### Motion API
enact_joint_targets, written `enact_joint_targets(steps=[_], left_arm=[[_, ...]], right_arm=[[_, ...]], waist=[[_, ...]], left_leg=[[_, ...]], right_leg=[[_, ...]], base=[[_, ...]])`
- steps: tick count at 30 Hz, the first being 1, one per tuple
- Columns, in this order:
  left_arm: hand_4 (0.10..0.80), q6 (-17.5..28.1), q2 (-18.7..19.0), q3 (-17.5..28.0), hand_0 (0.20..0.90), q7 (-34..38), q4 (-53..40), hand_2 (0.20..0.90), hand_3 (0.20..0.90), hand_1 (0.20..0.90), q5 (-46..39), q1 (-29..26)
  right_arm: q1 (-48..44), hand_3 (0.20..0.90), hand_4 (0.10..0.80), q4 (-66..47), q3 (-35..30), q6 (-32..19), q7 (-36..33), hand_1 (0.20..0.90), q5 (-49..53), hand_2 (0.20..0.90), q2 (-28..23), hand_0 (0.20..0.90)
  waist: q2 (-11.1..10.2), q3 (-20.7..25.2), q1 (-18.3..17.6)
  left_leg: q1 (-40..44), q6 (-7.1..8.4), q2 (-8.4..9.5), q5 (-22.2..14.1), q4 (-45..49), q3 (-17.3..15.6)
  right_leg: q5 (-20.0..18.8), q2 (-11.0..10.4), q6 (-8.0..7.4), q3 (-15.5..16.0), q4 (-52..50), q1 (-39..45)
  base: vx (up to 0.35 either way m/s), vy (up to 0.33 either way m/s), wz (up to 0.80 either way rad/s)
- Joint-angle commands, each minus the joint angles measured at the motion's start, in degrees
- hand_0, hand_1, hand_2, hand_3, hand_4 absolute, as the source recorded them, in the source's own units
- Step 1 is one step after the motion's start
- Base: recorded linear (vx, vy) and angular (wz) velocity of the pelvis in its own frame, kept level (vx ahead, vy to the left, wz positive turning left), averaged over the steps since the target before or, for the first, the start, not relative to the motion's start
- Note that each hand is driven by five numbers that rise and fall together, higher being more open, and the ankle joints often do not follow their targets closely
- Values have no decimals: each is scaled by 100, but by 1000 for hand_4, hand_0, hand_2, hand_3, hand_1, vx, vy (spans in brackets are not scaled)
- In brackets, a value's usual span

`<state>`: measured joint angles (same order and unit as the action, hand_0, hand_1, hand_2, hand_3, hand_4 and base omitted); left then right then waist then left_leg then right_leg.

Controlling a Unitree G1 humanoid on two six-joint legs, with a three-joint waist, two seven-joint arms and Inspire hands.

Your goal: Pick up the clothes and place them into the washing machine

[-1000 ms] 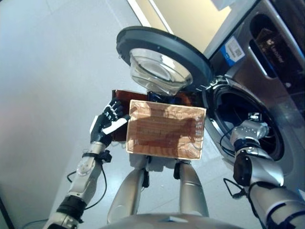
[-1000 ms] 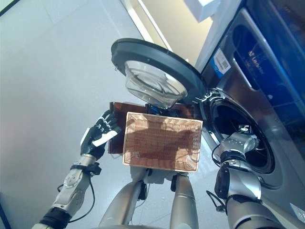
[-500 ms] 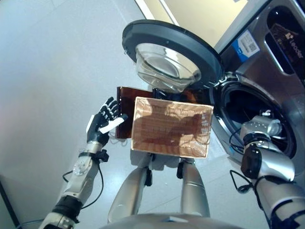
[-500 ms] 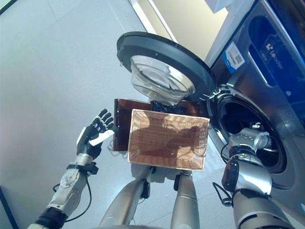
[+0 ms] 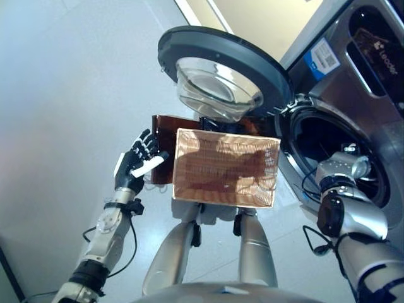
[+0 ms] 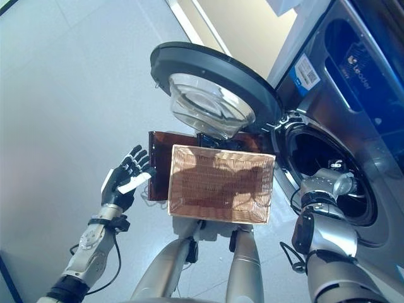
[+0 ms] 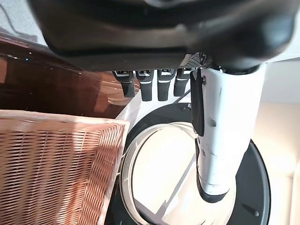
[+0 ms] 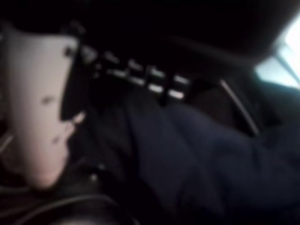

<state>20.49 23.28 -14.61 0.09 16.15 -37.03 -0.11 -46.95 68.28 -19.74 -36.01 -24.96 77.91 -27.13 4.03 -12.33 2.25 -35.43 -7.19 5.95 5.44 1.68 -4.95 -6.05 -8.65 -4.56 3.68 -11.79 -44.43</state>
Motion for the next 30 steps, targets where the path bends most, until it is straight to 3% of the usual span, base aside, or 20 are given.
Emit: enact_joint_targets(steps=[1,8,24,30], left_arm=[[800,595,12,226,900,-53,-491,900,900,900,-152,317],[800,572,-124,223,900,-196,-373,900,900,900,-95,322],[800,626,-305,507,900,-218,-241,900,900,900,-8,360],[800,678,-368,643,900,-154,-136,900,900,900,159,375]], right_arm=[[113,900,800,-690,515,-377,151,900,-767,900,-807,900],[787,900,800,-405,1181,271,552,900,-1264,900,-240,900],[1855,900,800,-1180,1709,536,910,900,-1809,900,773,900],[2463,900,800,-1862,2292,759,831,900,-3018,900,939,900]], waist=[[-5,569,-30],[-122,535,-78],[-286,557,-165],[-391,573,-234]], left_leg=[[-96,555,-291,-240,24,128],[-9,556,-304,-267,91,78],[122,545,-281,-297,130,1],[201,529,-282,-309,148,-33]], right_leg=[[420,394,318,163,-13,128],[368,391,312,180,58,288],[229,359,256,223,303,549],[171,372,234,204,397,683]], base=[[8,12,-3],[2,4,1],[-2,6,3],[-6,11,-4]])
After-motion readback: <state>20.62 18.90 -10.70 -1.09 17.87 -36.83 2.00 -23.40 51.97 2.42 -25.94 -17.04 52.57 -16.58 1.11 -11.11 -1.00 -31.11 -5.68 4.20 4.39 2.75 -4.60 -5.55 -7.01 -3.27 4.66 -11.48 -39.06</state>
